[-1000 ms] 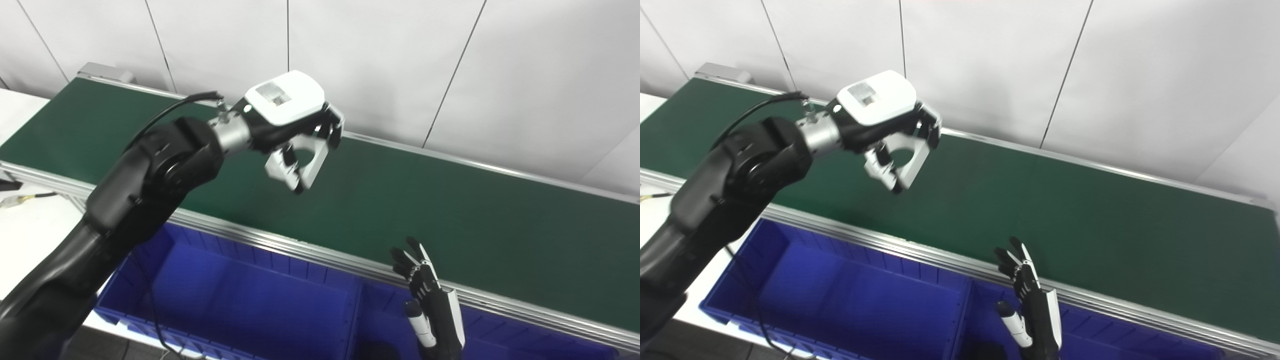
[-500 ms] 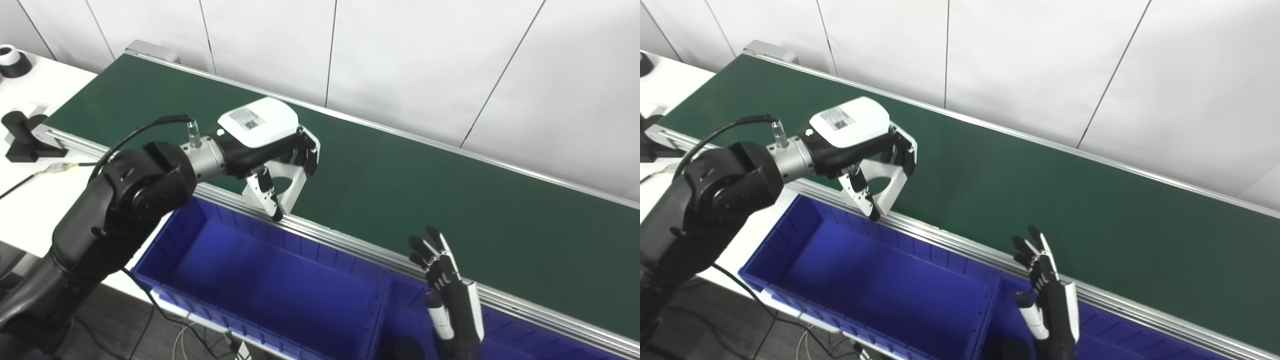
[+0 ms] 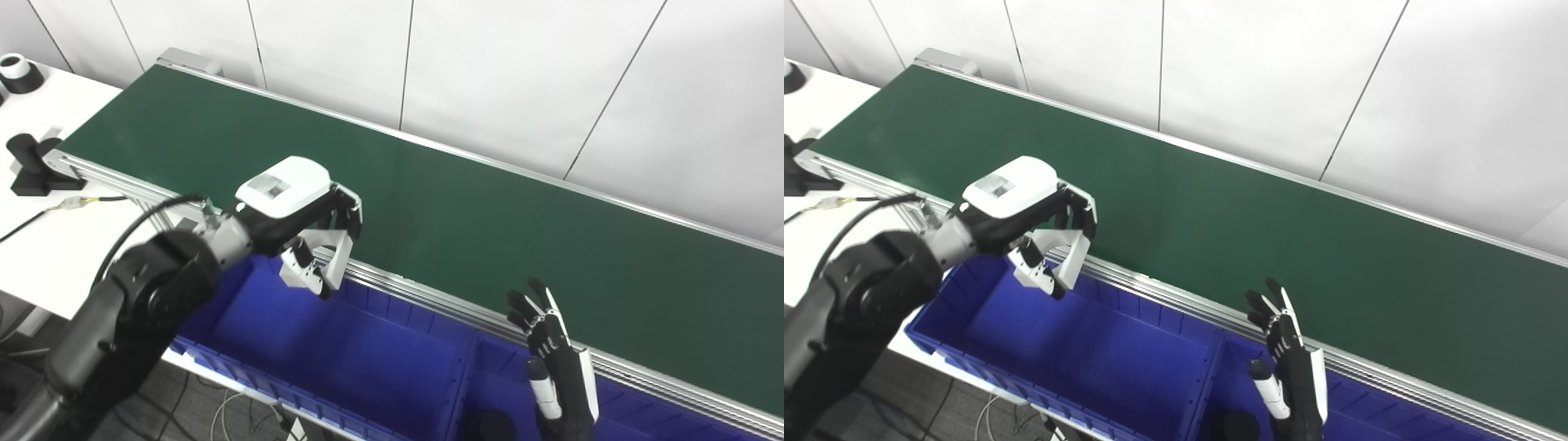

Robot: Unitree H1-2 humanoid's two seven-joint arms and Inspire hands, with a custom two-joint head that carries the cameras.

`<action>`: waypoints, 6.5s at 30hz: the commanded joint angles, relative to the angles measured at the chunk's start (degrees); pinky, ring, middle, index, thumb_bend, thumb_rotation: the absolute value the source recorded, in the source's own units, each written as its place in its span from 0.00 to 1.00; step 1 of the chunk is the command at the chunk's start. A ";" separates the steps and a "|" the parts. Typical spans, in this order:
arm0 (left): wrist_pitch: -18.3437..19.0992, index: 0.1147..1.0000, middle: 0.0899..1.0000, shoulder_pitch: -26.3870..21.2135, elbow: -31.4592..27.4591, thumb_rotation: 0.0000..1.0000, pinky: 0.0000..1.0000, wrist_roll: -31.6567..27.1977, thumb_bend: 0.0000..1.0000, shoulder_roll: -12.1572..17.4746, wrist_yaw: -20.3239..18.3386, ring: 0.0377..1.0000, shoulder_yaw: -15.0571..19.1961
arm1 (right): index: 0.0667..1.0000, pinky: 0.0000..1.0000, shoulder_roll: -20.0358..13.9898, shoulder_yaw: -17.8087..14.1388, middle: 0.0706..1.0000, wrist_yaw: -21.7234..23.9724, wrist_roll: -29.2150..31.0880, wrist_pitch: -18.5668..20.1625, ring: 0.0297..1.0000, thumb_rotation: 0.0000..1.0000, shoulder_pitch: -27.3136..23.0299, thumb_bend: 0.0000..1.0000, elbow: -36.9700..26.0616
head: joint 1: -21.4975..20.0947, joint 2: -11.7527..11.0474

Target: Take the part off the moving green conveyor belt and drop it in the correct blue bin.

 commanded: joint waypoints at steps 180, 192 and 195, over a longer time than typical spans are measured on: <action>-23.25 0.81 0.91 7.36 30.39 0.51 0.85 -33.54 0.79 -26.85 17.74 0.90 -11.29 | 0.84 0.78 2.78 -1.23 0.82 -9.11 -3.64 -5.41 0.81 0.97 5.54 0.80 2.30 | -20.86 -4.04; -26.02 0.79 0.89 7.75 32.76 0.57 0.82 -32.52 0.79 -27.32 18.71 0.88 -12.36 | 0.86 0.85 1.46 0.29 0.91 -12.41 -7.27 -5.46 0.88 0.96 5.25 0.87 3.92 | -21.20 -4.16; -26.68 0.80 0.89 7.81 33.26 0.71 0.81 -31.62 0.80 -27.41 19.22 0.88 -12.85 | 0.87 0.87 0.86 0.94 0.93 -12.36 -7.24 -5.45 0.90 0.97 5.26 0.88 3.99 | -20.93 -4.08</action>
